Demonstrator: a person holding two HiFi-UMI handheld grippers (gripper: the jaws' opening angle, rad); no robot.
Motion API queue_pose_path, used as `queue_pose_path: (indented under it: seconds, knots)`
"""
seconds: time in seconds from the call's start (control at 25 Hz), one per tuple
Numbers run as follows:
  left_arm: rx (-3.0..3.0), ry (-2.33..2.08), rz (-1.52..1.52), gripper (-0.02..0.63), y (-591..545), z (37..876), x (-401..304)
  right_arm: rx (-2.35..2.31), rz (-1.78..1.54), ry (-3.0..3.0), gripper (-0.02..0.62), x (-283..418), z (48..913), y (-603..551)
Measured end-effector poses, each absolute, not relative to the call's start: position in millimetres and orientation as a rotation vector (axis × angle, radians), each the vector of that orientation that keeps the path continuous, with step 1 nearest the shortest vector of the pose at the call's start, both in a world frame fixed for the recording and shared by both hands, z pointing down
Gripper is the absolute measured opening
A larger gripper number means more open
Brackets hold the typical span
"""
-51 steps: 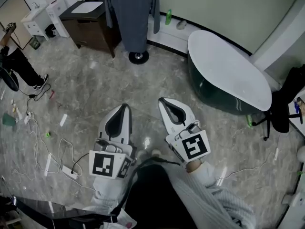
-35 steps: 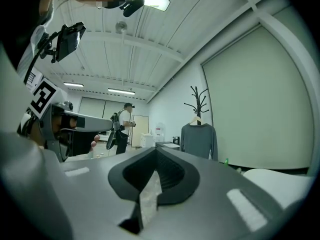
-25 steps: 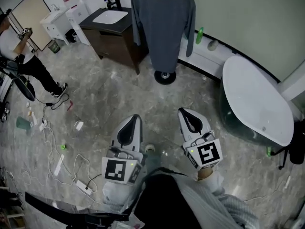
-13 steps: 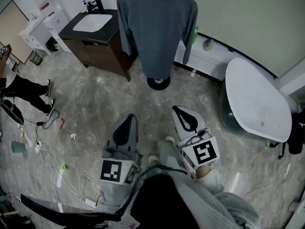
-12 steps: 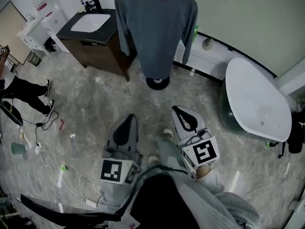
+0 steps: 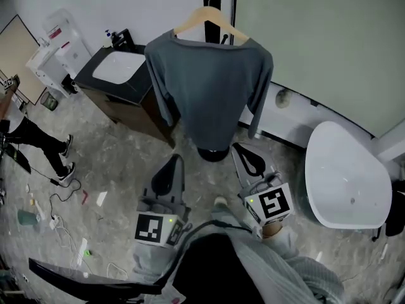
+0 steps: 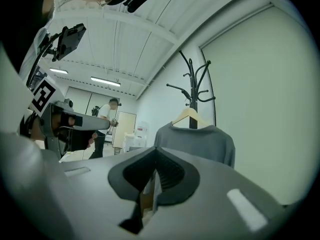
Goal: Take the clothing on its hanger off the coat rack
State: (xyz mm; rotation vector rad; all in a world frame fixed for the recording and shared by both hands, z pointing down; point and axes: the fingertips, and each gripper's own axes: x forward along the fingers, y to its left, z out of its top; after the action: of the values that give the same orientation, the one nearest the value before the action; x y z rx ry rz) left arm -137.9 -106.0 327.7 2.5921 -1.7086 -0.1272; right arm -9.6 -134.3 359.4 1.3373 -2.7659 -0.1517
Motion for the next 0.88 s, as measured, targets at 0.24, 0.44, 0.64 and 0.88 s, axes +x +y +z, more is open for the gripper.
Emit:
queue_pose_path:
  seconds: [0.24, 0.44, 0.64, 0.88]
  knots:
    - [2.548, -1.768, -0.126, 0.005, -194, 312, -119, 1.307, -0.182, -2.788, 0.002, 11, 337, -227]
    - [2.521, -1.761, -0.075, 0.005, -241, 322, -116, 1.314, -0.081, -2.767, 0.000, 19, 356, -267]
    - [2.524, -1.740, -0.077, 0.005, -302, 341, -135, 1.352, -0.055, -2.753, 0.002, 6, 376, -323]
    - [2.599, -1.676, -0.160, 0.005, -362, 323, -165, 1.435, -0.194, -2.753, 0.000, -20, 341, -368]
